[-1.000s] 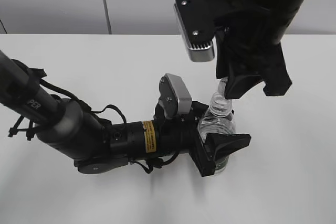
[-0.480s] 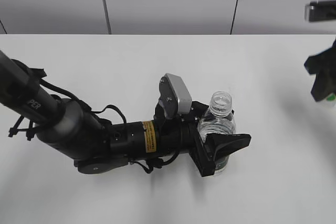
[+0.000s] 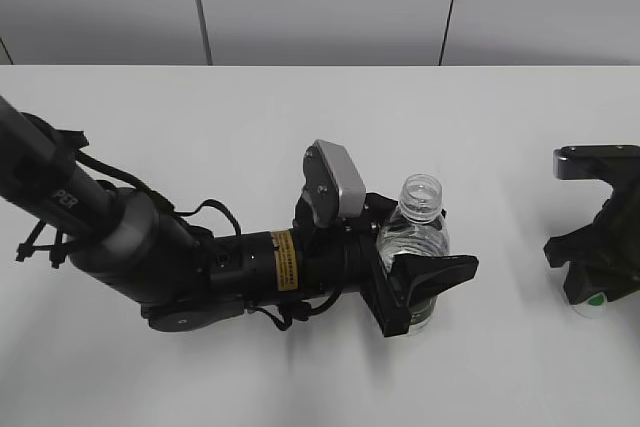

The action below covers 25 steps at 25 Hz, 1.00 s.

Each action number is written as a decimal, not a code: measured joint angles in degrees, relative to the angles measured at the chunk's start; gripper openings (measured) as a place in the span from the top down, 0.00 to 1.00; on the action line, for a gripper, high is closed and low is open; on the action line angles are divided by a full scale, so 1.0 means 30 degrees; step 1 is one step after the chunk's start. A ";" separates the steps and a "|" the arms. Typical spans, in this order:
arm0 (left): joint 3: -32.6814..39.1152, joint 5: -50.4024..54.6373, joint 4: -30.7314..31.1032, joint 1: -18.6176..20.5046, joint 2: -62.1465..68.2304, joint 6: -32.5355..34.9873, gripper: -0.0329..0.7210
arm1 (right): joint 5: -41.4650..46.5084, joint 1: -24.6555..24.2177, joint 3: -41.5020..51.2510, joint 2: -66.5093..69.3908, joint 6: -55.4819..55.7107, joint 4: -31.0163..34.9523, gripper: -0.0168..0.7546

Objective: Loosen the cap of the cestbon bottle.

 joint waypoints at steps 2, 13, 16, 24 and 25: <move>0.0000 0.0000 0.0000 0.0000 0.0000 0.0000 0.28 | -0.0060 0.0000 0.0040 0.0323 0.0062 0.0064 0.56; 0.0021 0.0207 0.0028 0.0000 0.0000 -0.0238 0.17 | 0.0119 0.0000 0.0047 0.0323 0.0068 0.0844 0.14; 0.0075 0.0402 0.0154 0.0021 0.0000 -0.0292 0.16 | 0.0362 0.0000 0.0047 0.0323 0.0092 0.0858 0.14; 0.0987 0.0464 0.0526 0.0490 -0.0660 -0.0339 0.16 | 0.0452 0.0000 0.0047 0.0323 0.0092 0.0879 0.15; 0.1223 0.0485 0.0567 0.0644 -0.0820 -0.0339 0.16 | 0.0452 0.0000 0.0047 0.0323 0.0092 0.0879 0.15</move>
